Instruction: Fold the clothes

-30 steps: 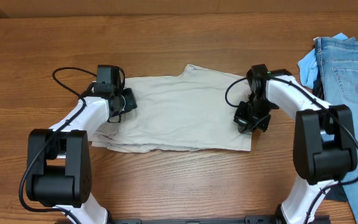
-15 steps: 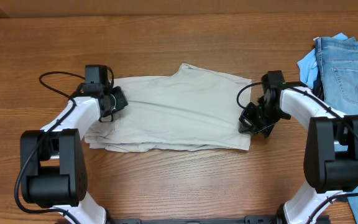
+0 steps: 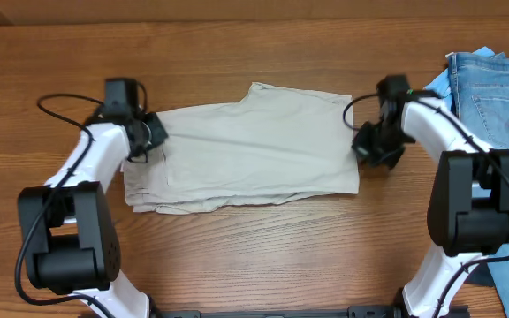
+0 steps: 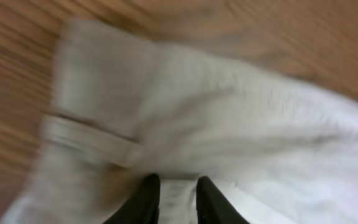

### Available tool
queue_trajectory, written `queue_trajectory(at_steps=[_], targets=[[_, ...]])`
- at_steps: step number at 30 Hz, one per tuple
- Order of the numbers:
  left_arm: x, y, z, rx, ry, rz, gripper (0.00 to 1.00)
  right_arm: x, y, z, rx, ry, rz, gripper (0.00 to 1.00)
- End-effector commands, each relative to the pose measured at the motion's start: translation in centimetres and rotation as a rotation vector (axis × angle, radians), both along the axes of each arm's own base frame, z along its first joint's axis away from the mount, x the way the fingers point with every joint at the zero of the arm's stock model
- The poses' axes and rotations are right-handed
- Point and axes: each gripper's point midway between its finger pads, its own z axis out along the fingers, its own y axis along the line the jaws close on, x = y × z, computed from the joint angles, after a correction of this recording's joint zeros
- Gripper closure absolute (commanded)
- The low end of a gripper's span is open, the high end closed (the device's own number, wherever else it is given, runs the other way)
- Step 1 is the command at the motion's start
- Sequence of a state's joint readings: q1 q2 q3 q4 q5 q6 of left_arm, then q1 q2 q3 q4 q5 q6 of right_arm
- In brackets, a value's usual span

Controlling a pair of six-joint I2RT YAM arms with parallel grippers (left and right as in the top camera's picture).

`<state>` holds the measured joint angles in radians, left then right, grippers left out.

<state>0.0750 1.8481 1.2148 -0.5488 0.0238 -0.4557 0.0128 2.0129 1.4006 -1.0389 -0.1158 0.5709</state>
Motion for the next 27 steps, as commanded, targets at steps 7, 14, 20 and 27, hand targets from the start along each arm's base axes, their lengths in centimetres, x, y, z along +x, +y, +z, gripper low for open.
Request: queue_trajectory(at_steps=[7, 14, 20, 27], targets=[[-3.0, -2.1, 4.9, -0.132, 0.147, -0.087, 0.8, 7.5, -0.8, 6.8, -0.03, -0.255, 0.095, 0.68], [-9.1, -5.1, 2.4, -0.209, 0.375, -0.167, 0.96, 9.9, 1.3, 6.3, 0.039, -0.345, 0.153, 0.75], [-12.6, -8.4, -0.4, -0.234, 0.468, -0.248, 0.96, 11.0, 3.5, 5.1, 0.049, -0.375, 0.213, 0.96], [-13.8, -9.8, -2.9, -0.226, 0.476, -0.232, 0.96, 11.6, 4.5, 2.8, 0.03, -0.361, 0.233, 0.96]])
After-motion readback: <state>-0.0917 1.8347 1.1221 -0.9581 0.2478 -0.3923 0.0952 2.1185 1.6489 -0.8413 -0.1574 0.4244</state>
